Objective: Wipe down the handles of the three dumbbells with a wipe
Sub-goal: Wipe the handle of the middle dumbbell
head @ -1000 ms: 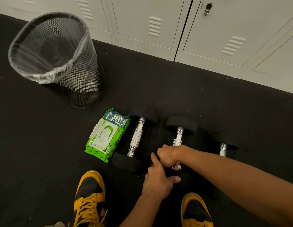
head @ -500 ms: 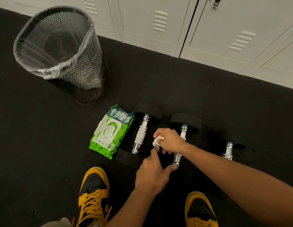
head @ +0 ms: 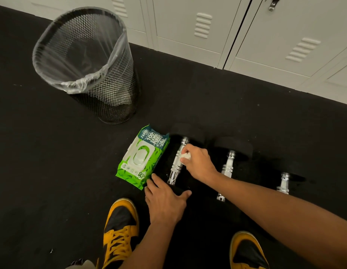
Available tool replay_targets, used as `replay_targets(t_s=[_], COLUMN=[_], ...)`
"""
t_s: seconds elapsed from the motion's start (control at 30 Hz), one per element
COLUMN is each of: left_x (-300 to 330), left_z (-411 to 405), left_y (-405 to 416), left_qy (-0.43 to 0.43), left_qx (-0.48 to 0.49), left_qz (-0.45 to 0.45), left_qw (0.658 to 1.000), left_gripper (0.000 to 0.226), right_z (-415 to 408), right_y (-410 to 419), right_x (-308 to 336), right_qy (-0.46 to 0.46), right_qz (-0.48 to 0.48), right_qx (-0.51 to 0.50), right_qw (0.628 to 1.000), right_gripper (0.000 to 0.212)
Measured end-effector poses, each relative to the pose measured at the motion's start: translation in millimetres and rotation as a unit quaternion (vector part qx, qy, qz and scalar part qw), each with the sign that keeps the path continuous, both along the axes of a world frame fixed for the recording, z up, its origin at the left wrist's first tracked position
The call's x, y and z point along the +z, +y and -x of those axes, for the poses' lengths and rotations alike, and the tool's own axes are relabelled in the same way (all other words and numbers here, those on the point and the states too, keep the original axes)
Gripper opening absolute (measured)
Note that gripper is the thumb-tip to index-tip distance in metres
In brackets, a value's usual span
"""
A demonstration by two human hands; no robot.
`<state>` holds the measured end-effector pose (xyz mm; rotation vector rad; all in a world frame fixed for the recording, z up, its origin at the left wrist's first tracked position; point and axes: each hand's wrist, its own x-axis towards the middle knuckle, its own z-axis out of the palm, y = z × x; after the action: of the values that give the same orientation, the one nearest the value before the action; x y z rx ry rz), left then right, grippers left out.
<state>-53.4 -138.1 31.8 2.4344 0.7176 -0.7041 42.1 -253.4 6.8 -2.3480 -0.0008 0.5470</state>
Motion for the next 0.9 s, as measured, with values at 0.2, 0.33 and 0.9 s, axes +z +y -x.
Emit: replay_targets(t_s=[0.2,0.33,0.9], left_x=[-0.6,-1.0,5.0], left_z=[-1.5,-2.2,-2.1], left_y=[7.1,10.0,0.4], left_qy=[0.003,0.006,0.008], left_qx=[-0.021,-0.022,-0.025], left_qz=[0.012,0.021,-0.001], left_qw=[1.000,1.000,1.000], left_gripper=[0.124,0.124,0.122], right_z=[-4.7,-3.5,-3.3], right_y=[3.0,6.5,11.9], right_x=[3.6,0.6,3.8], right_qy=[-0.083,-0.091,-0.078], right_qz=[0.095,0.108,0.138], right_qx=[0.155,0.149,0.236], right_qw=[0.980,0.979,0.959], right_gripper=[0.020,0.023,0.021])
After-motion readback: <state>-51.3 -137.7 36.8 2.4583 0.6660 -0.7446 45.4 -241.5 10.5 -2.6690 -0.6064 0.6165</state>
